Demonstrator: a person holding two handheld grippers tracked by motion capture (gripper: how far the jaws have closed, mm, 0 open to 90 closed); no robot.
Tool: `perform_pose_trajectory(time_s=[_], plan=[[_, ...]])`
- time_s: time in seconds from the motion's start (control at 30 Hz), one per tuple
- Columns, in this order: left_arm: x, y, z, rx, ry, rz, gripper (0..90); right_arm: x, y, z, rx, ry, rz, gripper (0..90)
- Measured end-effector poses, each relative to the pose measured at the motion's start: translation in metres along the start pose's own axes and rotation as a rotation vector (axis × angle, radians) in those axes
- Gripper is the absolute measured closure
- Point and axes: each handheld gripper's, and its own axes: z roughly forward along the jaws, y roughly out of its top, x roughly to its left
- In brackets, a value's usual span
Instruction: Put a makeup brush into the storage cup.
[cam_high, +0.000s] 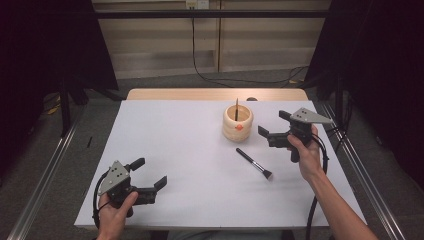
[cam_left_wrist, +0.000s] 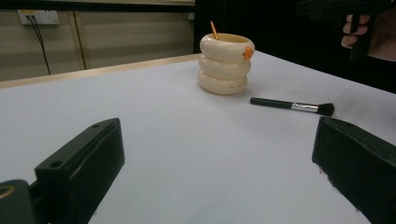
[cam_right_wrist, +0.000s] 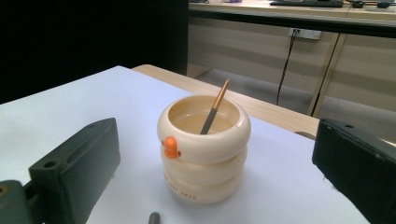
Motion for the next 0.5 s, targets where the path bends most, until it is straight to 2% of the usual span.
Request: perform_pose_trajectory(time_s=[0.07, 0.17, 0.27, 0.37, 0.47, 0.5], plan=[[0.0, 0.0, 0.0, 0.003, 0.004, 0.007, 2.4, 0.001, -0.003, -0.005, -0.016, -0.015, 0.003, 1.2], [0.0, 0.0, -0.001, -0.002, 0.012, 0.006, 2.4, 0.001, -0.007, -0.013, 0.001, -0.007, 0.005, 0.6], [0.001, 0.001, -0.001, 0.004, 0.015, 0.012, 2.4, 0.004, -0.01, -0.023, -0.013, -0.019, -0.001, 1.2], [0.001, 0.002, -0.003, 0.007, 0.013, 0.015, 2.4, 0.007, -0.015, -0.032, 0.007, -0.015, -0.021, 1.0], [0.0, 0.002, -0.006, 0.003, 0.016, 0.013, 2.4, 0.006, -0.021, -0.043, 0.01, -0.028, -0.003, 1.0], [0.001, 0.002, -0.006, -0.001, 0.017, 0.011, 2.4, 0.007, -0.023, -0.046, 0.011, -0.036, -0.012, 1.0]])
